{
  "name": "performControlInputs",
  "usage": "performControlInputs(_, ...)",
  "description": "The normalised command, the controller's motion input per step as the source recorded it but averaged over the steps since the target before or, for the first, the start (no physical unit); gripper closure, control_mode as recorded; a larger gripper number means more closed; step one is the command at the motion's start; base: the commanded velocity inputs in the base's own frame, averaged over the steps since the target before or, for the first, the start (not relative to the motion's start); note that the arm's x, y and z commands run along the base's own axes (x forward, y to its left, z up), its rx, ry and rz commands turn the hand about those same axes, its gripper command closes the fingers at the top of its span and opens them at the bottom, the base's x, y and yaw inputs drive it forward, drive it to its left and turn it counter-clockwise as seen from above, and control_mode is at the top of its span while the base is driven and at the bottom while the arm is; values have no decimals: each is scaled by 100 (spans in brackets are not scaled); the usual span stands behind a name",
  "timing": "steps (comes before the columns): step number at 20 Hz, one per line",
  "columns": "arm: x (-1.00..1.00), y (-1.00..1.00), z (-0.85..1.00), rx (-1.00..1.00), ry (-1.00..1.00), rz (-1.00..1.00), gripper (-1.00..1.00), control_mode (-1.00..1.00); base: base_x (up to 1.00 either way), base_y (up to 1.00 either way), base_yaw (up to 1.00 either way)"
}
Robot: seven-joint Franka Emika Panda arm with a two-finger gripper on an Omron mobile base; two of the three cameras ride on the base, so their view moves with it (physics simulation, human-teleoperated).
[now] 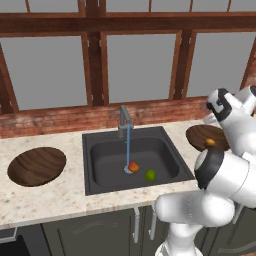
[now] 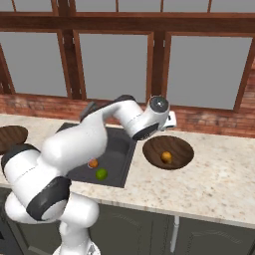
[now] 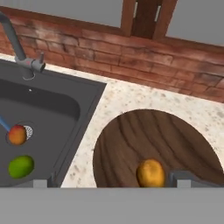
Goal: Pick the mangos from the sink and place them in one bowl. Place the lime in the other bowl. Then turn off the sink faucet.
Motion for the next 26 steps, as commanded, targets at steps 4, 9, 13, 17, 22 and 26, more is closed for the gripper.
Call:
performControlInputs(4,-46,65,55,-1,0,-2,-100,-100,0,0,0)
performControlInputs(9,-55,60,50,-1,6,0,-100,-100,0,0,0)
performControlInputs(13,-53,64,17,0,11,0,-100,-100,0,0,0)
performControlInputs(17,-44,69,3,0,9,0,-100,-100,0,0,0)
performControlInputs(22,-32,64,0,0,6,0,-100,-100,0,0,0)
performControlInputs(26,-15,61,0,-1,3,0,-100,-100,0,0,0)
